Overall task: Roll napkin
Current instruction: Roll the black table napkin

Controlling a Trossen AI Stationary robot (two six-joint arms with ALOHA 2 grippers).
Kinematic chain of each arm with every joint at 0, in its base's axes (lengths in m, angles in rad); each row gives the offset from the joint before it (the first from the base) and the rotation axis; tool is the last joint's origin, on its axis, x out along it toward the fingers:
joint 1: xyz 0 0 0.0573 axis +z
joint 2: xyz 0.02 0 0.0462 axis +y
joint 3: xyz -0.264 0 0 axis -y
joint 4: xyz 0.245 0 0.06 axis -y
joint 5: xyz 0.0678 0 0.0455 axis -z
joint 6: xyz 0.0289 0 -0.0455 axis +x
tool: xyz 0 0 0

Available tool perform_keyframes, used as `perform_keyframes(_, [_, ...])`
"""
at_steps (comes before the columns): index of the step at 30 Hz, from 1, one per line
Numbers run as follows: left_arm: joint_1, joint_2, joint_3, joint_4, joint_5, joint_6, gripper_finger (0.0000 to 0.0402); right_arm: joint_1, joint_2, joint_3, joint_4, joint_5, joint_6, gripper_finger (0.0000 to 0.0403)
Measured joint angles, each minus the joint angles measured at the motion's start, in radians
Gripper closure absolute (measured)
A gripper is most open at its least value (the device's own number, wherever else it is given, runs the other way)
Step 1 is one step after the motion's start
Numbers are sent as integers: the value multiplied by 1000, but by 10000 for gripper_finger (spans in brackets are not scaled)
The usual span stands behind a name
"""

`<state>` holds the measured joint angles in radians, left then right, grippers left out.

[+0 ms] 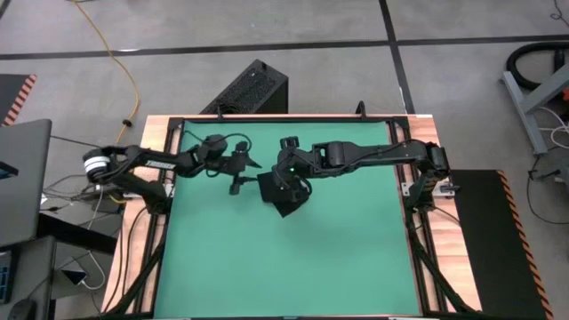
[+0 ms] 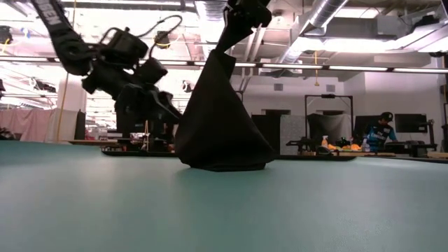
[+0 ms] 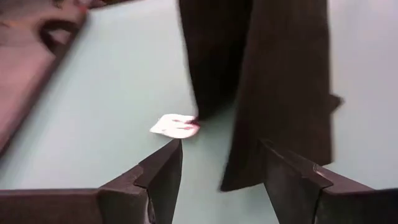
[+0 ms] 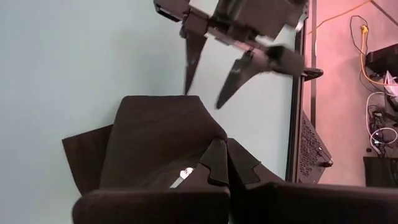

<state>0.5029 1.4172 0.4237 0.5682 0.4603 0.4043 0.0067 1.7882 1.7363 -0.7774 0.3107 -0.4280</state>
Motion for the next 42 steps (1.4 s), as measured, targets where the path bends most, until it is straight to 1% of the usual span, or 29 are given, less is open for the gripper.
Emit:
perform_keyframes(2, [2,46,20,-3,40,-23,203,0,0,0,-1,0,-9,401])
perform_keyframes(5, [2,93,44,-1,65,-50,203,0,0,0,-1,0,-24,401])
perform_keyframes(8, [2,114,52,-2,86,-71,203,-1,0,0,-1,0,-26,401])
perform_keyframes(10, [2,120,54,2,105,-77,214,-2,0,0,0,0,-26,401])
perform_keyframes(12, [1,121,54,2,111,-78,237,-2,0,0,0,0,-26,401])
perform_keyframes(13, [1,121,54,5,108,-78,256,-2,0,0,0,0,-26,401])
perform_keyframes(18, [1,121,54,26,66,-97,379,-2,0,0,3,0,-25,401])
perform_keyframes(19, [1,121,54,27,56,-127,388,-2,0,0,3,1,-24,401])
perform_keyframes(22, [1,100,54,12,51,-266,399,-15,0,0,-4,9,-3,401])
perform_keyframes(25, [1,27,54,-38,36,-335,401,-40,0,0,-30,38,32,401])
perform_keyframes(28, [0,-85,54,-122,-66,-342,401,-71,0,0,-54,84,44,401])
perform_keyframes(30, [1,-173,54,-177,-152,-326,401,-98,0,0,-53,85,43,401])
perform_keyframes(33, [1,-293,54,-262,-297,-258,401,-143,0,0,-34,85,31,401])
perform_keyframes(35, [2,-350,54,-298,-387,-204,401,-177,0,0,-8,85,24,401])
perform_keyframes(39, [5,-398,54,-303,-482,-83,401,-241,0,0,70,85,-24,401])
perform_keyframes(42, [27,-396,55,-251,-556,20,401,-286,0,0,162,99,-56,401])
